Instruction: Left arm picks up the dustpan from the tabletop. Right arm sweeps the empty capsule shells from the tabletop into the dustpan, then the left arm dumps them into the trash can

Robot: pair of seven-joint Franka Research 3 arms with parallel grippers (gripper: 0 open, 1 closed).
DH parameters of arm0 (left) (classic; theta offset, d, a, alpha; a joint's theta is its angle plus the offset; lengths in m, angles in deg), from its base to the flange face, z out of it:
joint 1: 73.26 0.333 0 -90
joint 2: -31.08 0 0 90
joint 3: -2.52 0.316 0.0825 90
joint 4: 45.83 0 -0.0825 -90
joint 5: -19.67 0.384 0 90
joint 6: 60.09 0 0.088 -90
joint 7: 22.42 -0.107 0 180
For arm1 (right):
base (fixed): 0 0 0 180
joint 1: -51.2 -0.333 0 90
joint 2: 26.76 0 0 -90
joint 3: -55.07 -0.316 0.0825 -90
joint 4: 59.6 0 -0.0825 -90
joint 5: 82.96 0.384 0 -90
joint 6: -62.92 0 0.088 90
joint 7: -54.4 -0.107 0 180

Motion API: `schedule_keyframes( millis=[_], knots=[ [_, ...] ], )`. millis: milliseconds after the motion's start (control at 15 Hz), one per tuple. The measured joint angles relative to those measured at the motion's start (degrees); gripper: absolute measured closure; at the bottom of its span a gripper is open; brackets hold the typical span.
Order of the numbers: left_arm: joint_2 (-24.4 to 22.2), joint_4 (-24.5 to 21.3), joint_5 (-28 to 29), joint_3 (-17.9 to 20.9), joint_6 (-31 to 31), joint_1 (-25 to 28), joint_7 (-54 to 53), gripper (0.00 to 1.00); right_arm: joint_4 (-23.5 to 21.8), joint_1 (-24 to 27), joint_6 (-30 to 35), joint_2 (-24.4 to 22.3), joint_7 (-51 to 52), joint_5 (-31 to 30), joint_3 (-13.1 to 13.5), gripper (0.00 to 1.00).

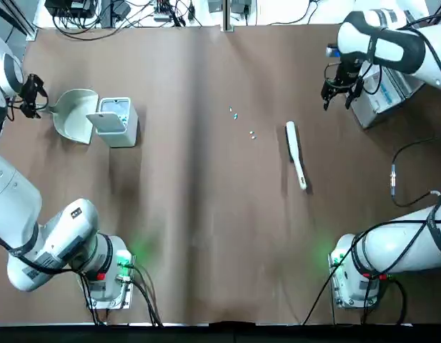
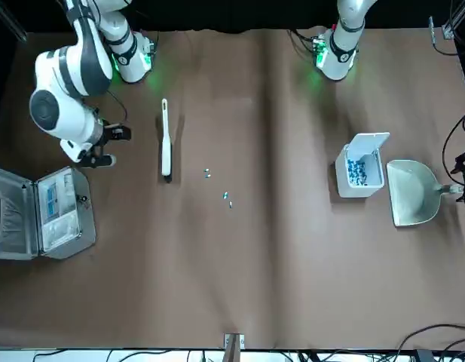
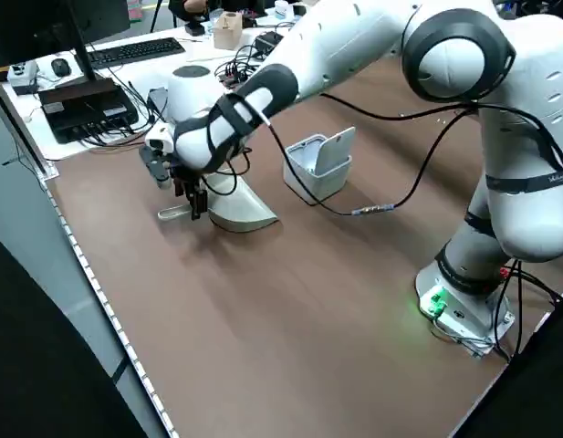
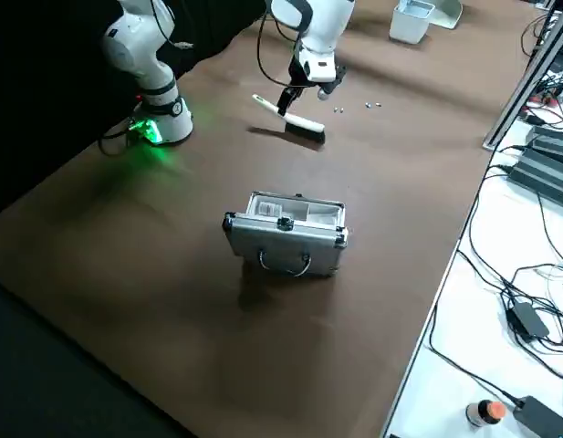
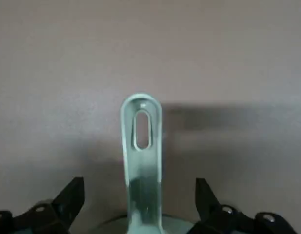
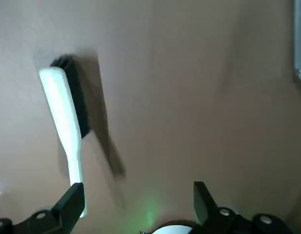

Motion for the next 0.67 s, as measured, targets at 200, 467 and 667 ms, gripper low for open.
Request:
schedule_keyframes(
  millis=[200, 467, 667],
  knots=[
    [1.3, 0.0, 2.3, 0.0, 1.5, 0.8, 0.0, 0.00, -3.7, -1.7, -6.0, 0.0, 0.1, 3.2, 0.0, 0.01],
    [2.4, 0.0, 4.6, 0.0, 1.8, 0.9, -0.1, 0.00, -7.2, -6.4, -10.2, 0.9, -1.1, 6.5, -0.1, 0.01],
    [2.4, 0.6, 5.2, -0.1, 1.8, 0.9, -1.0, 0.03, -7.9, -9.1, -11.5, 2.5, -3.5, 7.6, -0.1, 0.01]
  ],
)
